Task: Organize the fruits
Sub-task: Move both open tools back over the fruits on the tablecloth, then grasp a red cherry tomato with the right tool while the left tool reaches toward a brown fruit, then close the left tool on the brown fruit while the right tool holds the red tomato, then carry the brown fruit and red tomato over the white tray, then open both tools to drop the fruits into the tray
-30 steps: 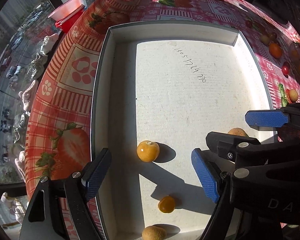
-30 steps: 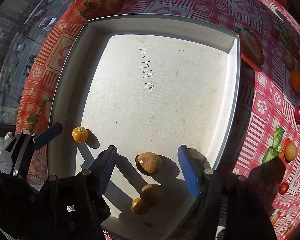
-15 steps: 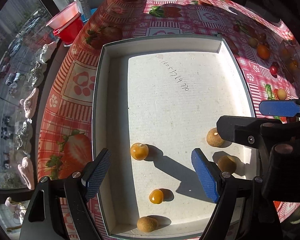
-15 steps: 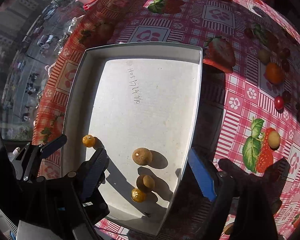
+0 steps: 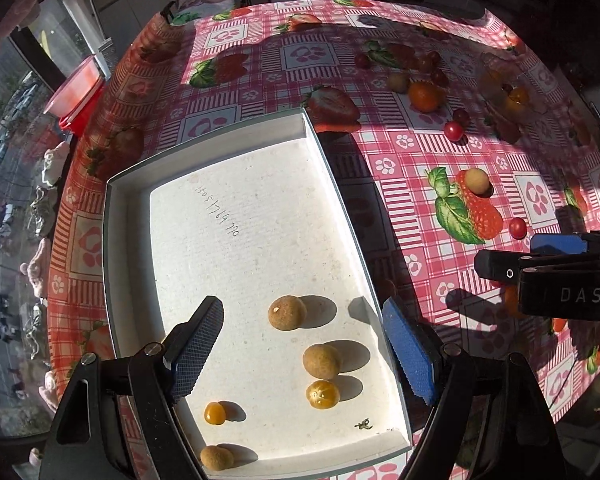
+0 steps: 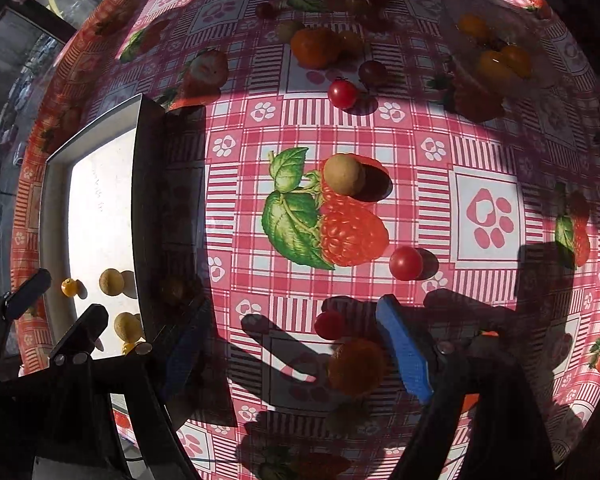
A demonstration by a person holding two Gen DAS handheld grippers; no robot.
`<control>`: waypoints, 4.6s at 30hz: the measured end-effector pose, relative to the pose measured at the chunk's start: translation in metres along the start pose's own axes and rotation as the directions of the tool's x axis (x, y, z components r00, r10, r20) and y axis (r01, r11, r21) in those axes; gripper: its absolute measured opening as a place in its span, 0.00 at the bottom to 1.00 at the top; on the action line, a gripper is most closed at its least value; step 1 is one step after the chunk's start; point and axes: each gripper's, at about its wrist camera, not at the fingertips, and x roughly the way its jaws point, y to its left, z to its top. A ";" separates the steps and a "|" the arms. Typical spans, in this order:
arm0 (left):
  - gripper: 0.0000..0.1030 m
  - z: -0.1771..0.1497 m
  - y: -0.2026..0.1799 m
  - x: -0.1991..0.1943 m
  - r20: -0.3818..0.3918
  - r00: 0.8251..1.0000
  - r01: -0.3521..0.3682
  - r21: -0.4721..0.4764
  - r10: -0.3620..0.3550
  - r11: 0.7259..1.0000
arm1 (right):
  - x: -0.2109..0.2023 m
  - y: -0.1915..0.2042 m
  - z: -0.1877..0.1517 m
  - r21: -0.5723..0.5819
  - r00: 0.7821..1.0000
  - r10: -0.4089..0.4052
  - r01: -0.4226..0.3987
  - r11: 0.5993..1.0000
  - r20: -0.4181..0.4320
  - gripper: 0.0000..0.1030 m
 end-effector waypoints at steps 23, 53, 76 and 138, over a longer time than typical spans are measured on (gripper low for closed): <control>0.80 0.057 -0.092 0.030 -0.011 0.999 0.053 0.163 -0.052 0.985 | 0.026 -0.048 0.018 0.029 0.998 -0.038 0.037 0.999 0.042 0.36; 0.28 0.090 -0.141 0.079 -0.078 0.987 0.150 0.172 -0.138 0.974 | 0.008 -0.097 0.002 0.056 0.995 0.076 -0.080 0.995 0.071 0.15; 0.28 0.036 -0.088 0.023 -0.017 0.989 0.149 0.096 -0.148 0.984 | -0.003 -0.125 -0.025 0.113 0.993 0.108 -0.112 0.987 0.048 0.47; 0.28 0.002 0.085 0.018 0.014 1.000 -0.014 -0.166 0.017 0.986 | 0.000 0.127 0.028 -0.270 0.980 0.201 -0.190 0.944 0.012 0.22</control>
